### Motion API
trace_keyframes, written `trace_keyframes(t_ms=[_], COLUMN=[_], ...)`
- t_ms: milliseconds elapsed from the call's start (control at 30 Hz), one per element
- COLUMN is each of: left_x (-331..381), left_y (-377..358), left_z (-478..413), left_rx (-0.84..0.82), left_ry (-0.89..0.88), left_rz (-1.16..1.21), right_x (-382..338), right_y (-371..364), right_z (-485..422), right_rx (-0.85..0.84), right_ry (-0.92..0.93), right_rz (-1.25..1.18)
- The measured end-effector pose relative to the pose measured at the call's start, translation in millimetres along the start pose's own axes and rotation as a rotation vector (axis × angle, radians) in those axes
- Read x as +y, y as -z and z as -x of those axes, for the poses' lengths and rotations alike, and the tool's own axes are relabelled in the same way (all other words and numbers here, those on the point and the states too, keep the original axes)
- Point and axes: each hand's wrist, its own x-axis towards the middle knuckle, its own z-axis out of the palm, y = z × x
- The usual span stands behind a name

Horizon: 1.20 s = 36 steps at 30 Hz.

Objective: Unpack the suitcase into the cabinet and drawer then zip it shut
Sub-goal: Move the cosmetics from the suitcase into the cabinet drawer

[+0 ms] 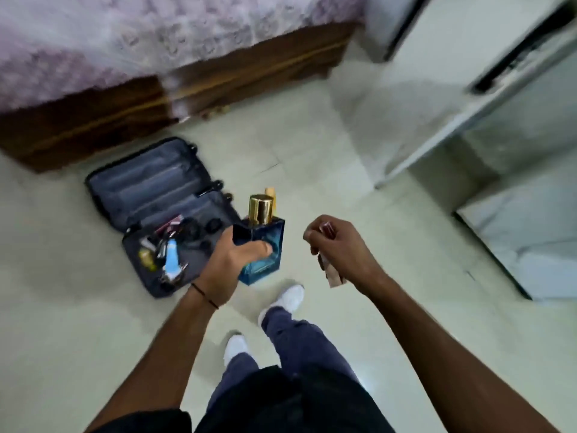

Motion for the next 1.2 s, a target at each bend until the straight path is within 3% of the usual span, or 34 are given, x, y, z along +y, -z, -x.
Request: trace_keyframes(t_ms=[133, 300, 567, 833, 1200], left_x=[11.6, 14.6, -18.5, -33.5, -70.8], left_y=[-103.8, -274.2, -573.7, -786.4, -1005.0], left_z=[-14.6, -45.2, -79.6, -132.1, -327.9], left_rx=[-0.333, -0.702, -0.964, -1.051, -1.182], left_ry=[0.026, 0.027, -0.018, 0.018, 0.037], left_rz=[-0.06, -0.197, -0.27, -0.242, -0.319], right_x=[47.3, 107.7, 221.5, 283.3, 354.5], right_y=[81.5, 198.2, 427.6, 638.2, 874.7], right_z=[72.4, 137.9, 219.5, 246.1, 121.8], right_rx=[0.266, 0.633, 1.012, 1.134, 1.095], right_ry=[-0.103, -0.092, -0.104, -0.101, -0.111], right_rz=[-0.239, -0.476, -0.613, -0.651, -0.691])
